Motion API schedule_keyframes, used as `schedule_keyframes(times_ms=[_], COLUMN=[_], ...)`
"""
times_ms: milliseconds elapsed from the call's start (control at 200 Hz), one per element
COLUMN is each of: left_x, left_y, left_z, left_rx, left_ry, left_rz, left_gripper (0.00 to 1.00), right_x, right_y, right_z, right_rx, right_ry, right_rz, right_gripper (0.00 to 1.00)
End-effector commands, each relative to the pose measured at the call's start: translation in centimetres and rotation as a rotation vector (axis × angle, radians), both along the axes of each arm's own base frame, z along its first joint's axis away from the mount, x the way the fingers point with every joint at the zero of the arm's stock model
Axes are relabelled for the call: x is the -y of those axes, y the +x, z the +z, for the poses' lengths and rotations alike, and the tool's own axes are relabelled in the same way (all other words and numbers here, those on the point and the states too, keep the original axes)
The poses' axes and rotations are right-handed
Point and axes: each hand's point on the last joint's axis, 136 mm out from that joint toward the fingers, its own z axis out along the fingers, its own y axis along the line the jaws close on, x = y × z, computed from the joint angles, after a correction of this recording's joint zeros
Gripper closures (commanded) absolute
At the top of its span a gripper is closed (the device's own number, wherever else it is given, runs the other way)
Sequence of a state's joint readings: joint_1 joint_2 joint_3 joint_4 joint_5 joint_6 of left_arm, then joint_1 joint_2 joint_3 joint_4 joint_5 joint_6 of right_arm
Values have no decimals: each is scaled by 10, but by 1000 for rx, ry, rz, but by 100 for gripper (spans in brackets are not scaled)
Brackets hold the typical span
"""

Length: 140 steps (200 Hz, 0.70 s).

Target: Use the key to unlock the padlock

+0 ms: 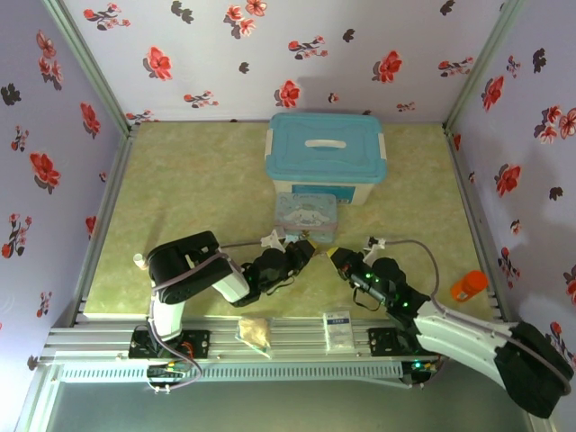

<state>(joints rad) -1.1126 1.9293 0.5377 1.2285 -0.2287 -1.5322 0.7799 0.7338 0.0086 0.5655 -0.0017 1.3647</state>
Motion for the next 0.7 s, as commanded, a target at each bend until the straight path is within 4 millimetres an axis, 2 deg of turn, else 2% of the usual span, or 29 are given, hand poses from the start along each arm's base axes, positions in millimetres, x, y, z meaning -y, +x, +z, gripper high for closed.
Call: schedule_keyframes(times_ms=[0,120,255,445,580,695], left_x=[-1,-2,-2,-15,-24,-35], left_y=[7,6,5,-3,-10,-17], left_z=[16,4,-2,-27,-41,-48], left_rx=[27,-2,-1,-52,-78,-84], left_ry=[-44,-46,-14,171,257,294], left_rz=[48,52,45,26,5,4], left_gripper=[95,94,93,86,78,65], right_x=[23,26,27,27,26,22], right_y=[-4,-7,-5,-3,-3,-3], right_z=[-35,-39,-36,-35,-37,-32], right_rx=[-48,-54,-29,9,18,51], right_ry=[-143,-173,-183,-218,-239,-253], right_rz=[-60,-48,-58,-49,-36,-7], right_gripper=[100,100,100,100,100,100])
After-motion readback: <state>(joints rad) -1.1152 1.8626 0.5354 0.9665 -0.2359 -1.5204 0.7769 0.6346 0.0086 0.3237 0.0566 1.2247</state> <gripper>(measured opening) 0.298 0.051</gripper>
